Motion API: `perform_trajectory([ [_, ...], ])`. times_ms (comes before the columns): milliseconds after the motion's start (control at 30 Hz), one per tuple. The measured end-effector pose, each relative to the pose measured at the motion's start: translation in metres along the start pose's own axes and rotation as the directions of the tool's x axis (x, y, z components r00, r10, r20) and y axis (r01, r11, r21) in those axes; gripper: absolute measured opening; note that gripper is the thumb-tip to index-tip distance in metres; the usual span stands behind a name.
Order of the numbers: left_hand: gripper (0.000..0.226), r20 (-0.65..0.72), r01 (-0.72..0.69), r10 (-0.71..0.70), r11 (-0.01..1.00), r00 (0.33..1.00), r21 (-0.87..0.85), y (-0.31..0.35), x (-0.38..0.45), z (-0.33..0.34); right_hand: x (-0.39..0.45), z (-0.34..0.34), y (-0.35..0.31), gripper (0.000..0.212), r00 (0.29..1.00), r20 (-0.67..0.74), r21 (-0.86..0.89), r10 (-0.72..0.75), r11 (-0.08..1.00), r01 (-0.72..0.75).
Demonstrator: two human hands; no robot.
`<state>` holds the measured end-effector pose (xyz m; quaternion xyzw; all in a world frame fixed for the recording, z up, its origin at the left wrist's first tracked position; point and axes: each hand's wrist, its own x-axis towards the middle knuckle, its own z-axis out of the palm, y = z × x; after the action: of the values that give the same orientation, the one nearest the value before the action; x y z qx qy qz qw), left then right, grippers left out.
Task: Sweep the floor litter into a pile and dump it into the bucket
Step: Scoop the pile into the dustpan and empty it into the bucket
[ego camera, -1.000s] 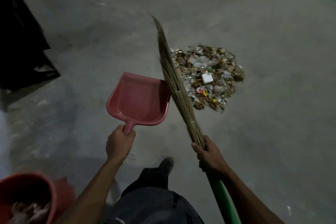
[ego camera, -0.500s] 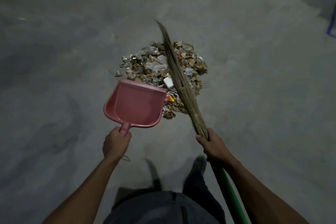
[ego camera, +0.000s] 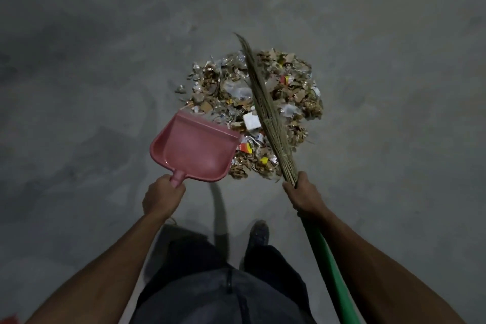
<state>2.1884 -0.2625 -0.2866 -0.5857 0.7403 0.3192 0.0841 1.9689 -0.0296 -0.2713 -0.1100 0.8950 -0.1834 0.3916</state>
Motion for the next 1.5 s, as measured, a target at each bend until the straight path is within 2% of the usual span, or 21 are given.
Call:
perform_trajectory([
  [167,0.027,0.06,0.045,-0.05,0.996,0.997,0.073,0.006,0.027,0.016,0.036,0.004,-0.006,0.041,0.999,0.048,-0.09,0.014,0.996,-0.01],
  [367,0.029,0.122,0.05,-0.067,0.99,0.99,0.135,-0.022,0.084,0.06,0.082,0.049,0.002,0.035,0.996,0.085,-0.182,0.025,0.983,-0.009],
  [533,0.033,0.221,0.018,-0.068,0.975,0.973,0.222,-0.057,0.137,0.121,0.134,0.096,0.027,0.037,1.0,0.022,-0.236,0.018,0.972,-0.012],
  [733,0.014,0.3,0.012,-0.114,0.947,0.947,0.321,-0.111,0.198,0.214,0.211,0.17,0.063,0.038,1.0,0.023,-0.249,-0.01,0.968,0.016],
  [933,0.03,0.307,-0.021,-0.096,0.934,0.947,0.356,-0.14,0.254,0.297,0.28,0.23,0.103,0.032,1.0,0.009,-0.23,-0.01,0.973,0.012],
  [1033,0.024,0.305,-0.02,-0.102,0.928,0.947,0.373,-0.146,0.273,0.33,0.304,0.246,0.118,0.032,1.0,-0.008,-0.203,-0.014,0.979,0.012],
  [1133,0.021,0.305,-0.023,-0.096,0.931,0.948,0.365,-0.149,0.285,0.349,0.322,0.253,0.128,0.035,0.999,-0.036,-0.176,-0.029,0.984,0.022],
  [1233,0.022,0.315,-0.028,-0.067,0.957,0.947,0.287,-0.141,0.296,0.363,0.336,0.255,0.134,0.037,0.998,-0.052,-0.145,-0.039,0.989,0.031],
  [1367,0.025,0.327,-0.018,-0.058,0.974,0.943,0.225,-0.11,0.318,0.38,0.356,0.248,0.136,0.035,0.997,-0.064,-0.128,-0.051,0.991,0.043],
  [1500,0.017,0.318,-0.028,-0.045,0.975,0.947,0.222,-0.065,0.344,0.392,0.383,0.227,0.131,0.037,0.995,-0.079,-0.124,-0.061,0.991,0.051],
])
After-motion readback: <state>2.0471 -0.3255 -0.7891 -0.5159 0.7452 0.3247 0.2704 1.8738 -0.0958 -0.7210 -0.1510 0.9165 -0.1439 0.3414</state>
